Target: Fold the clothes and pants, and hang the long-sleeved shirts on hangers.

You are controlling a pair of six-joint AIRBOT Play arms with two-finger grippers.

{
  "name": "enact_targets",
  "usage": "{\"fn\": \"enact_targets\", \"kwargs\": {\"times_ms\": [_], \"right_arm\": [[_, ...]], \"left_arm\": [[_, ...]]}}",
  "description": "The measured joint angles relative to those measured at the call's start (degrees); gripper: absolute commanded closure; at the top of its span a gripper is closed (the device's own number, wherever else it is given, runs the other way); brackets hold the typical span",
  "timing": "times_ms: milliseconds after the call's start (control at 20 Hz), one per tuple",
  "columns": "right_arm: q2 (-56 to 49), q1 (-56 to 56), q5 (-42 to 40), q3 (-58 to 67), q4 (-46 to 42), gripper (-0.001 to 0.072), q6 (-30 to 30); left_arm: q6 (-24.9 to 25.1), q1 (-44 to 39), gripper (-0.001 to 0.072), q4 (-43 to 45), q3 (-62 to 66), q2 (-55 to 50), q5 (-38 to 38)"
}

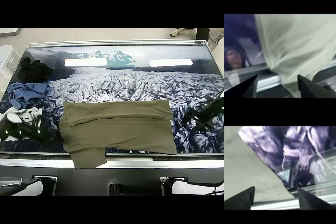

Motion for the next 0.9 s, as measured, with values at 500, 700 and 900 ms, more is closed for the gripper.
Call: {"fn": "enact_targets", "kwargs": {"times_ms": [500, 700, 900], "right_arm": [[1.16, -0.26, 0.61, -5.97, 0.20, 0.0155, -2.14], [1.16, -0.26, 0.83, -6.16, 0.17, 0.0153, -2.34], [1.57, -0.26, 1.11, -7.45, -0.02, 0.0134, -2.97]], "left_arm": [[4.20, -1.51, 0.0194, -11.93, -16.44, 5.22, 9.16], [3.41, -6.54, 0.0337, -13.35, -17.53, 5.40, 11.93], [2.56, -10.16, 0.0686, -12.13, -17.90, 5.38, 15.98]]}}
